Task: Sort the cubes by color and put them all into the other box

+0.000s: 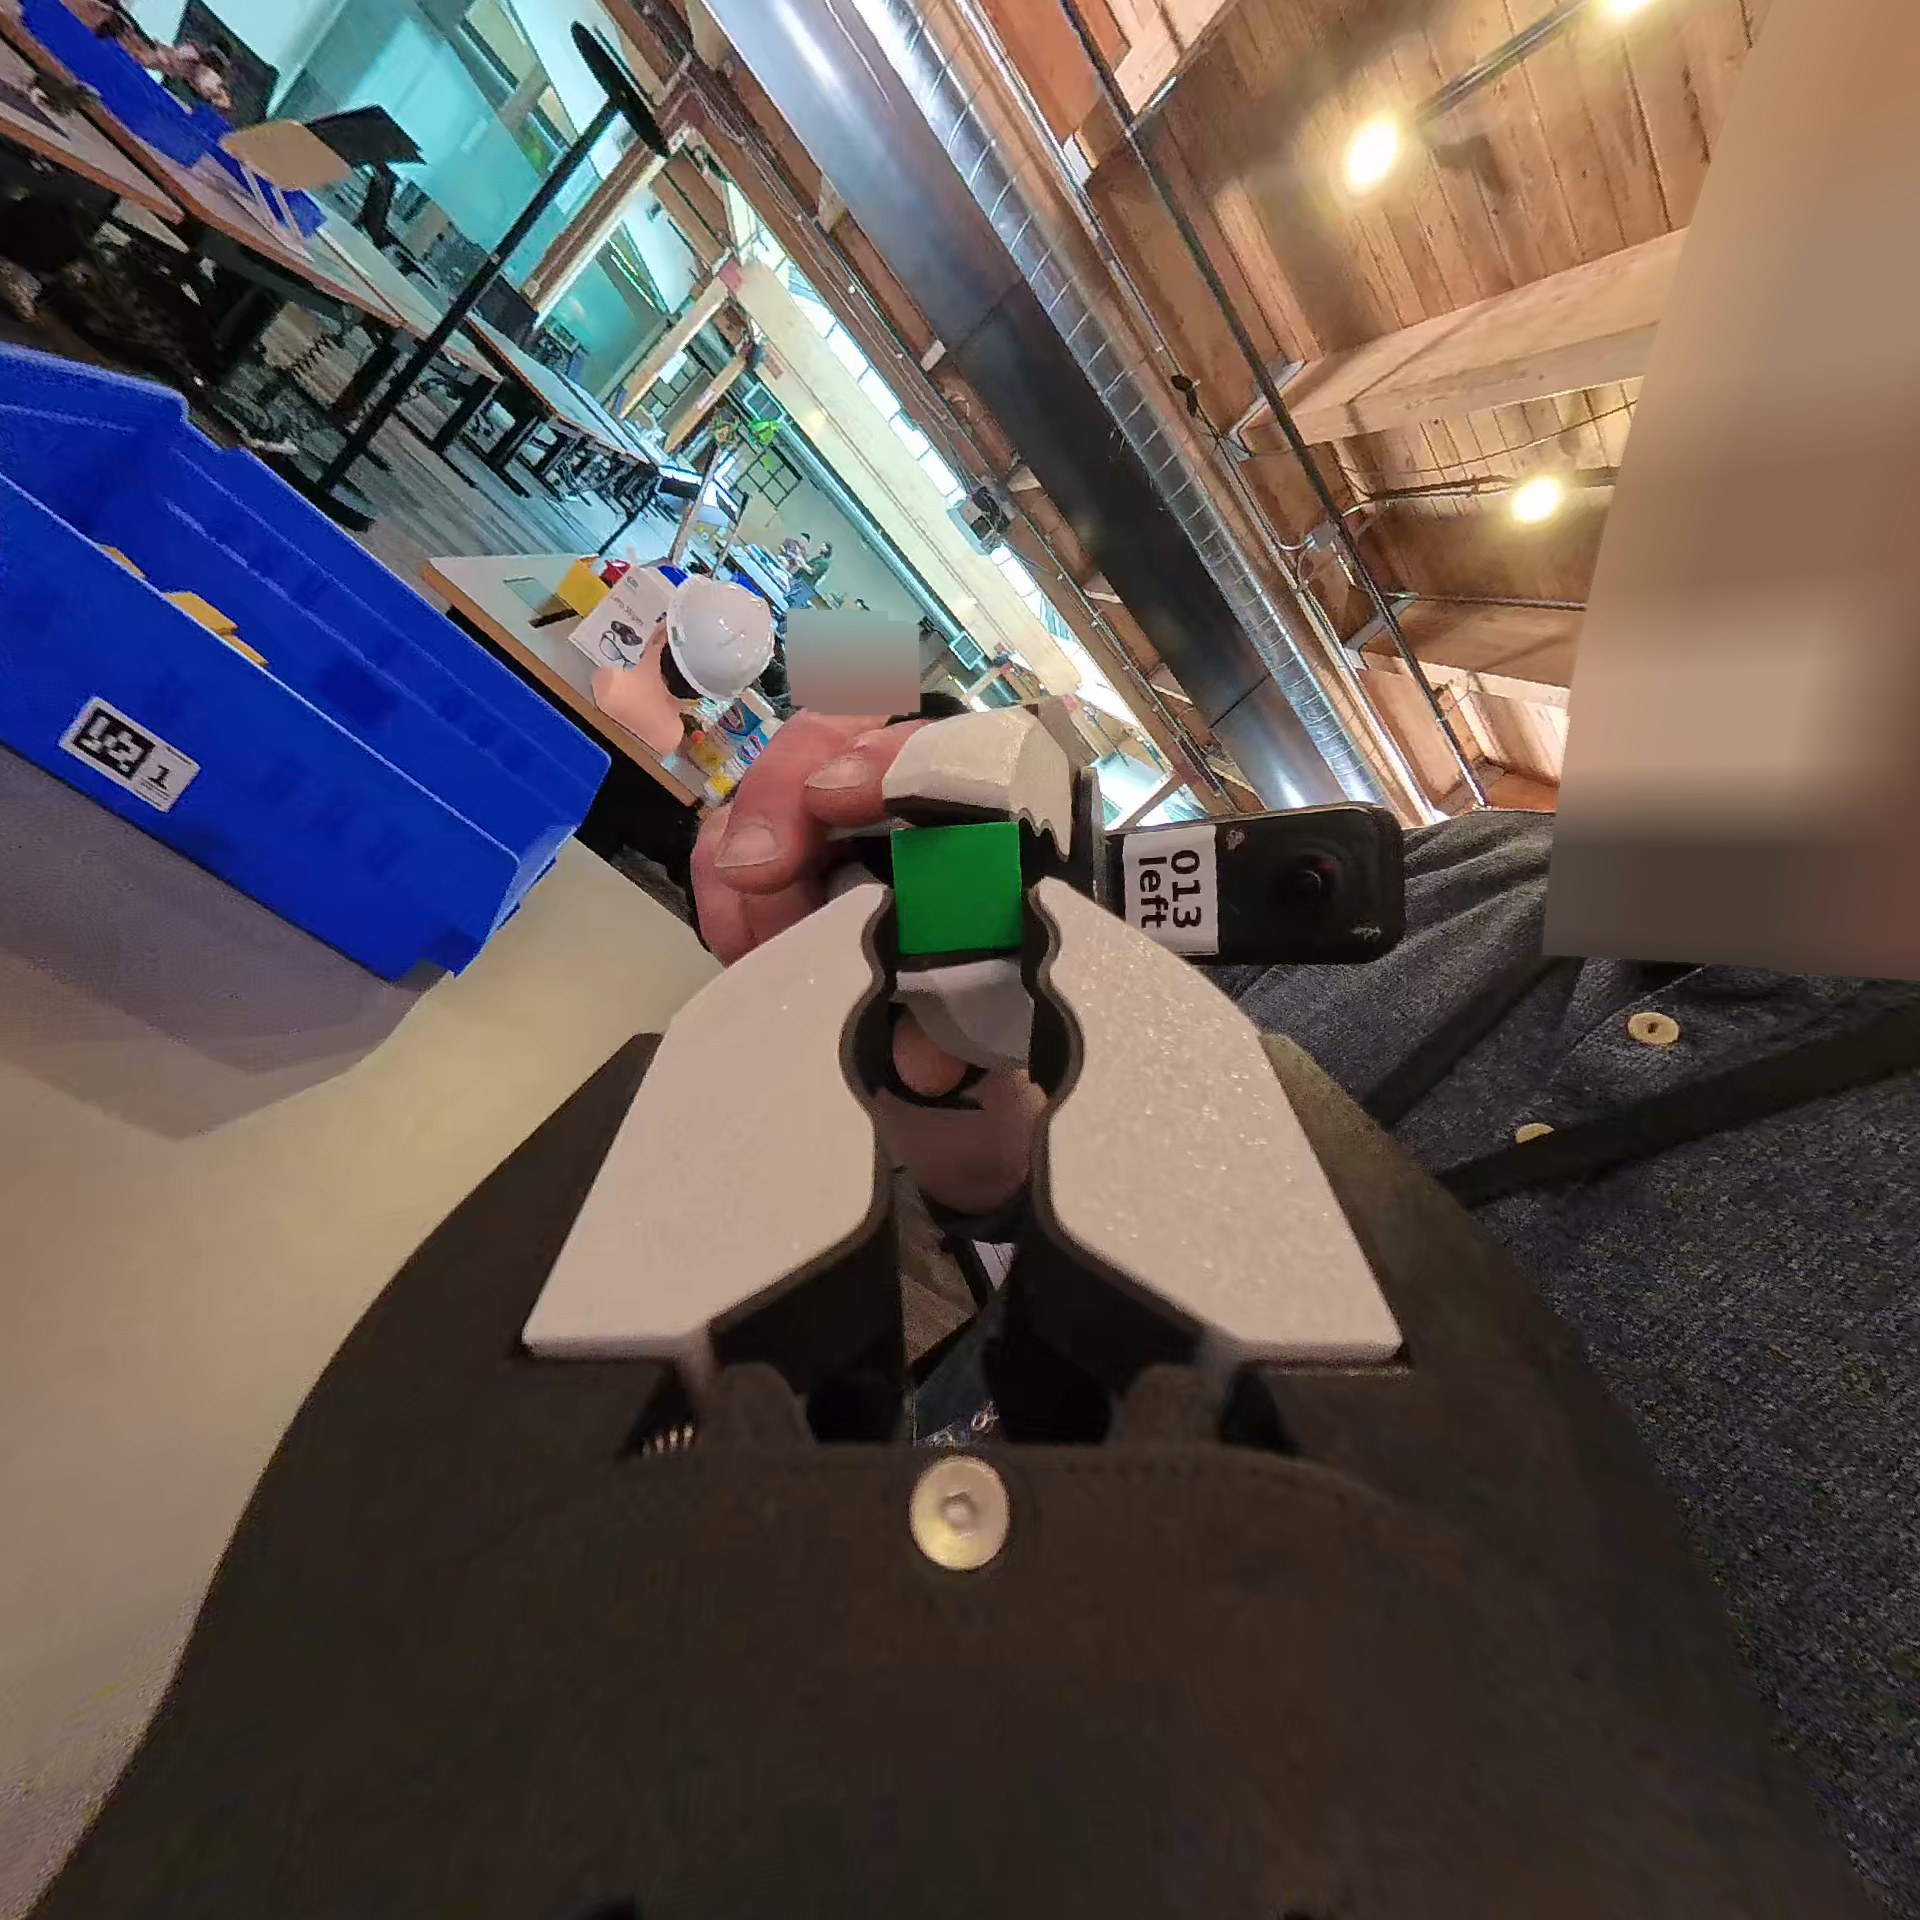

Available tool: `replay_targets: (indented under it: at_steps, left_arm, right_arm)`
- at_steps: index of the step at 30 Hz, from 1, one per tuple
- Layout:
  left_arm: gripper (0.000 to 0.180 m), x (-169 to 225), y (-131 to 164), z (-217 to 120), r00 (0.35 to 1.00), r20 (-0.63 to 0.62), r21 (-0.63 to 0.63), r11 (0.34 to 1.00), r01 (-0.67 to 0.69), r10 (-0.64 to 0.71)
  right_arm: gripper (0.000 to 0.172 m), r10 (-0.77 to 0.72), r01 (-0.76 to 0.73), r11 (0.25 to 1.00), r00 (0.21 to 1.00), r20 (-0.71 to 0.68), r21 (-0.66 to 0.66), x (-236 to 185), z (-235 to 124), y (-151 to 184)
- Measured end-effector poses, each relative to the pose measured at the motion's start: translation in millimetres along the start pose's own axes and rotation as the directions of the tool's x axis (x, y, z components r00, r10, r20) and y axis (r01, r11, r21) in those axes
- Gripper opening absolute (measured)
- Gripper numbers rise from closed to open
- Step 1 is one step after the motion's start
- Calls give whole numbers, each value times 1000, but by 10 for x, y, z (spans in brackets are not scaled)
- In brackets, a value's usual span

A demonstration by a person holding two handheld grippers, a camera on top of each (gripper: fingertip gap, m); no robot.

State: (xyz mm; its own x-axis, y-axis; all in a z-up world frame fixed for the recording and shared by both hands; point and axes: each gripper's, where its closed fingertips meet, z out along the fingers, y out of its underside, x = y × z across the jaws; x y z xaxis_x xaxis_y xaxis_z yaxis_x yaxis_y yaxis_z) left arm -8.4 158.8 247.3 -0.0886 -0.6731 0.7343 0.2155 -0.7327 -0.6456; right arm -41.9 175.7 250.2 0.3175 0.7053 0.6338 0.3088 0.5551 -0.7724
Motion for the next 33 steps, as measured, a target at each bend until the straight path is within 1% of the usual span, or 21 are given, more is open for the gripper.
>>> replay_targets:
  at_steps: [3,5,7,9,11,12,13,14,15,16,17,18,19,21,23,26,28,29,32,33]
  left_arm:
    - [24,-38,25,94,999,-21,-1,1000,29,-29]
    - [12,-41,-11,109,999,-28,11,1000,26,-25]
    - [0,-21,-36,80,999,-32,11,1000,-14,14]
    - [0,-65,-47,35,999,11,2,999,-37,37]
    - [0,-106,-49,-10,999,34,-8,999,-40,40]
    - [0,-125,-52,-28,998,44,-8,999,-41,41]
    - [0,-144,-47,-39,998,53,-11,999,-39,40]
    - [0,-164,-31,-43,997,62,-20,999,-37,39]
    - [0,-183,-14,-42,997,72,-29,999,-37,39]
    - [0,-196,-2,-40,996,78,-32,999,-33,36]
    - [0,-202,4,-37,997,78,-33,999,-27,29]
    - [0,-208,11,-38,997,78,-34,999,-19,22]
    - [0,-218,18,-42,997,82,-37,999,-14,17]
    - [0,-239,32,-61,995,98,-41,999,-13,17]
    - [0,-248,46,-89,993,114,-48,999,-15,21]
    - [0,-252,56,-144,992,129,-48,999,-11,17]
    - [0,-248,52,-210,990,142,-43,999,-14,20]
    - [0,-244,48,-257,988,150,-41,999,-17,23]
    - [0,-255,18,-479,978,205,-25,999,-29,34]
    - [0,-268,-4,-586,972,233,-15,999,-36,38]
  right_arm:
    - [23,42,-42,999,999,-6,-22,28,-141,93]
    - [23,94,-95,995,995,-29,-37,153,-328,199]
    - [23,121,-133,985,987,-104,-114,448,-602,494]
    - [23,148,-181,952,978,-147,-247,741,-938,969]
    - [23,122,-206,874,970,-212,-440,1045,-1340,1599]
    - [23,120,-220,807,970,-213,-548,1121,-1549,1957]
    - [23,144,-242,722,969,-201,-648,1138,-1751,2306]
    - [23,136,-241,665,970,-203,-707,1177,-1910,2590]
    - [23,179,-253,621,967,-181,-741,1132,-2008,2828]
    - [23,266,-281,553,952,-153,-784,1013,-2089,3060]
    - [23,281,-267,487,949,-140,-832,959,-2167,3290]
    - [24,272,-233,446,955,-118,-864,919,-2213,3487]
    - [24,306,-222,416,947,-94,-882,837,-2222,3632]
    - [24,358,-205,380,932,-62,-902,715,-2187,3815]
    - [23,422,-180,349,907,-17,-920,571,-2133,3929]
    - [25,430,-149,347,903,16,-926,521,-2007,4015]
    - [41,468,-159,305,884,3,-939,504,-2024,4050]
    - [46,485,-174,315,874,1,-933,509,-2016,4014]
    - [46,458,-246,343,886,-67,-907,693,-2059,3884]
    - [45,445,-277,365,891,-95,-889,766,-2065,3808]
